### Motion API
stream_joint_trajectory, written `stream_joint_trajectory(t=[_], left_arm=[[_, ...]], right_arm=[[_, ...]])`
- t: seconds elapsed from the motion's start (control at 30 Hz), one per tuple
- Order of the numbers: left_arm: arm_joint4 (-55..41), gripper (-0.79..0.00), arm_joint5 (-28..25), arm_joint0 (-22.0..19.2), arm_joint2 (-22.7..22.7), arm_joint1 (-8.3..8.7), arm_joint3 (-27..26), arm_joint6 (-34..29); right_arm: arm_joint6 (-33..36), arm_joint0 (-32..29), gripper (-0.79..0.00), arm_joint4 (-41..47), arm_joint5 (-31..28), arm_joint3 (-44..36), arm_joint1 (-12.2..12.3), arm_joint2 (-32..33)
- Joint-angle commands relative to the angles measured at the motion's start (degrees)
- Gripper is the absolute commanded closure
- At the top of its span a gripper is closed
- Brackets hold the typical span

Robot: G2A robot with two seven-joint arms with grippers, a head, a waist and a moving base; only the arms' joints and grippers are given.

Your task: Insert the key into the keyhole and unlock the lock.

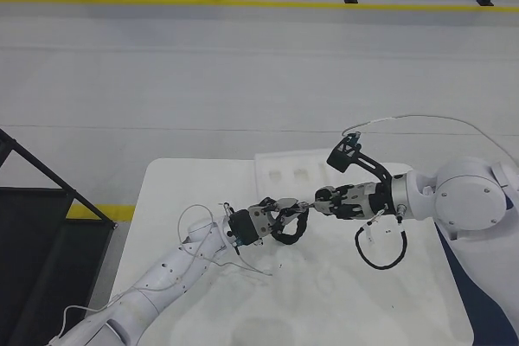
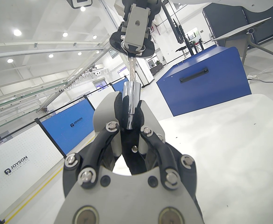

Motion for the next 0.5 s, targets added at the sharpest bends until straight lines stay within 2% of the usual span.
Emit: stream_joint_trajectory(t=[0.0,0.47], left_arm=[[0.26,0.0,0.23,0.1,-0.2,-0.03,-0.07,-0.06],[0.28,0.0,1.35,1.22,-1.68,-0.38,-0.67,-0.26]], right_arm=[[-0.28,0.01,0.0,0.21,0.08,0.03,0.0,-0.09],[-2.13,-0.46,0.0,-0.12,2.14,-0.41,0.18,-0.33]])
